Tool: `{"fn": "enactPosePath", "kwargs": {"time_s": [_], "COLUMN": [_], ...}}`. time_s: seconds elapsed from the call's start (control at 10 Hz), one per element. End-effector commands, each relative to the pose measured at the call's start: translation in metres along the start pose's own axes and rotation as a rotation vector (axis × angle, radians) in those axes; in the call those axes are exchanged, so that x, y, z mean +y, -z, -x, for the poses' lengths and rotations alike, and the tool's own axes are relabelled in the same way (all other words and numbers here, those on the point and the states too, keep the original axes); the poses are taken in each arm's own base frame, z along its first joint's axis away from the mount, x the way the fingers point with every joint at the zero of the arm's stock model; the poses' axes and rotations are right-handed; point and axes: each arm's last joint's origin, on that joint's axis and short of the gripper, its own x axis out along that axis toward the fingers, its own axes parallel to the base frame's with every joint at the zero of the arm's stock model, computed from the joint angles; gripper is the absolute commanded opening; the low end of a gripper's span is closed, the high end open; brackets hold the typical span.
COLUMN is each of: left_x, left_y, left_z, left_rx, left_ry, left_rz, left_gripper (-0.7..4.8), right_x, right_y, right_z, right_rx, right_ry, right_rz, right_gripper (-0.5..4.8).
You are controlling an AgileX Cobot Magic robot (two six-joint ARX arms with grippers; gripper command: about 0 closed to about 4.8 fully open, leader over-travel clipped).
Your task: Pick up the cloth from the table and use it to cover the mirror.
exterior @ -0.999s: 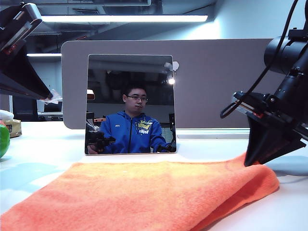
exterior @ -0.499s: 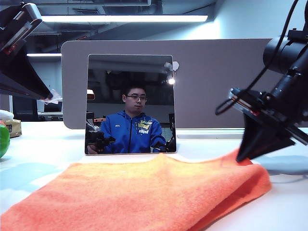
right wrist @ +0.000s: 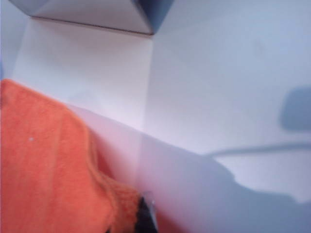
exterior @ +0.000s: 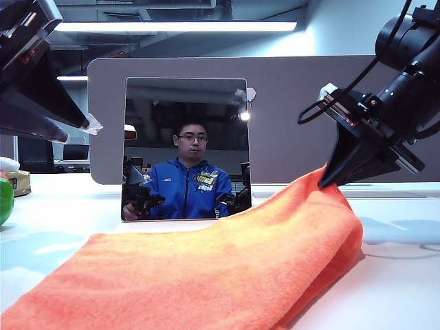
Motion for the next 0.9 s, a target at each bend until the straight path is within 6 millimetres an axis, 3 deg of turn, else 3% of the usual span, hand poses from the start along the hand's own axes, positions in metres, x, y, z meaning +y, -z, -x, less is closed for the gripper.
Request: {"fn": "enactPosePath", "kwargs": {"time_s": [0.1,0.6,0.9], "left_x": [0.001,0.011,0.013], "left_y": [-0.002,0.011,0.007], "left_z": [-0.004,-0.033,-0.041], "left_rx": [-0.008,0.084,0.027], "left_ry": [0.034,0.140,0.192], "left_rz": [-0.078,-0.063,-0.127], "left_gripper": [2.19,2.19,2.18], "right_x": [0.008,0.029,0.039], "right_y": [-0.003,-0.009,-0.010], "right_z": [0.004,0.031,0.046], "right_rx": [-0.019,-0.129,-0.176], "right_ry": [-0.057,-0.073,-0.075], "right_rz": [0.041,0.190,0.222], "right_gripper": [-0.05,-0.05,-0.05]}}
